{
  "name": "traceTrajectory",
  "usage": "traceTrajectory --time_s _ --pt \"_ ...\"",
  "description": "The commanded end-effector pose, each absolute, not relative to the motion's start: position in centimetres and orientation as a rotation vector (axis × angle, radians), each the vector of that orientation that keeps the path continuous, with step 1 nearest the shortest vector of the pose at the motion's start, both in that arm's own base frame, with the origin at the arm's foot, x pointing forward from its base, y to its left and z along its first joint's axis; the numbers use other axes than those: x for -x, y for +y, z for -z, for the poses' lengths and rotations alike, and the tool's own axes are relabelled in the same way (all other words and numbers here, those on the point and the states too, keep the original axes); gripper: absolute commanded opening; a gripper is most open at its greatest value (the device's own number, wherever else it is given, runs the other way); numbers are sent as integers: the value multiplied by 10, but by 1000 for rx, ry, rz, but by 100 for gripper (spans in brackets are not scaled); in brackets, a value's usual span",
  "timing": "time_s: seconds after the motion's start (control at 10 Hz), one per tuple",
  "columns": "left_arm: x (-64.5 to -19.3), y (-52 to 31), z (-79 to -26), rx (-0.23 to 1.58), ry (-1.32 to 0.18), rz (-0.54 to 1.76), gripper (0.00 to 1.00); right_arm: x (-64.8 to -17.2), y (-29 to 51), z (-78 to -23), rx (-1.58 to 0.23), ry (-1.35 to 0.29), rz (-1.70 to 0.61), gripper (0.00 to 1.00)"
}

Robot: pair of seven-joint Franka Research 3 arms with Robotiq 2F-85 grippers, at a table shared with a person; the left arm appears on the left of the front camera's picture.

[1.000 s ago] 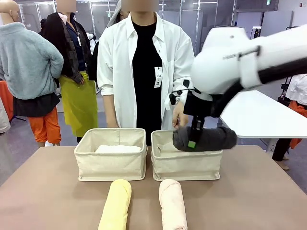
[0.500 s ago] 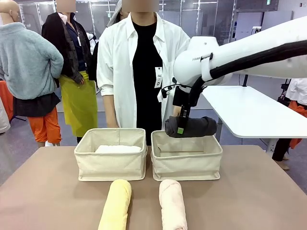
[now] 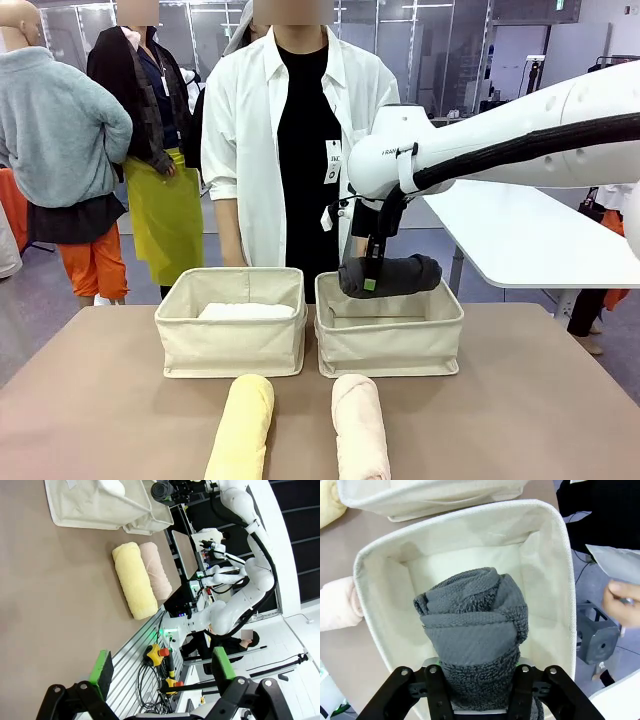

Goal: Divide the towels into two baskets.
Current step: Pick up one hotel-folded towel from the bottom of the table and place it in the Fabric basket indicated by the person.

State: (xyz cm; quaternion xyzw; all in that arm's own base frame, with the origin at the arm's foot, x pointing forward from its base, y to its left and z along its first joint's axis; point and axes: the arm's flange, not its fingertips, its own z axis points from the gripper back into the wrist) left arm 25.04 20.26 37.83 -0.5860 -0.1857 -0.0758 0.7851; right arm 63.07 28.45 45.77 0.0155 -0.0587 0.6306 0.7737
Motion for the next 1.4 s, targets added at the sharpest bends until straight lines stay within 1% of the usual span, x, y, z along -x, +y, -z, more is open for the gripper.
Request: traceTrajectory --time_s 0.0,0.1,0.2,0.3,0.8,0.9,1.0,1.3 --pt "-245 202 -381 1270 -409 171 100 -635 285 -458 -32 -111 -1330 41" --pt "-245 202 -381 1270 -409 171 100 -633 284 -456 -37 -104 -1331 65" --pt "-245 202 -381 1270 -409 171 100 -631 284 -456 -34 -99 -1332 75" --pt "-245 202 -381 1270 -409 171 100 -629 285 -457 -26 -89 -1335 99" --pt "-245 202 -381 1270 -409 171 100 -611 280 -457 11 -65 -1287 100" --pt "-245 202 -381 1270 -409 171 100 -598 270 -455 101 -20 -1252 100" --pt "-245 202 -381 1270 -409 171 100 -626 284 -458 -19 -85 -1333 100" --pt "-245 202 -381 1270 -409 171 100 -626 284 -458 -19 -85 -1333 100"
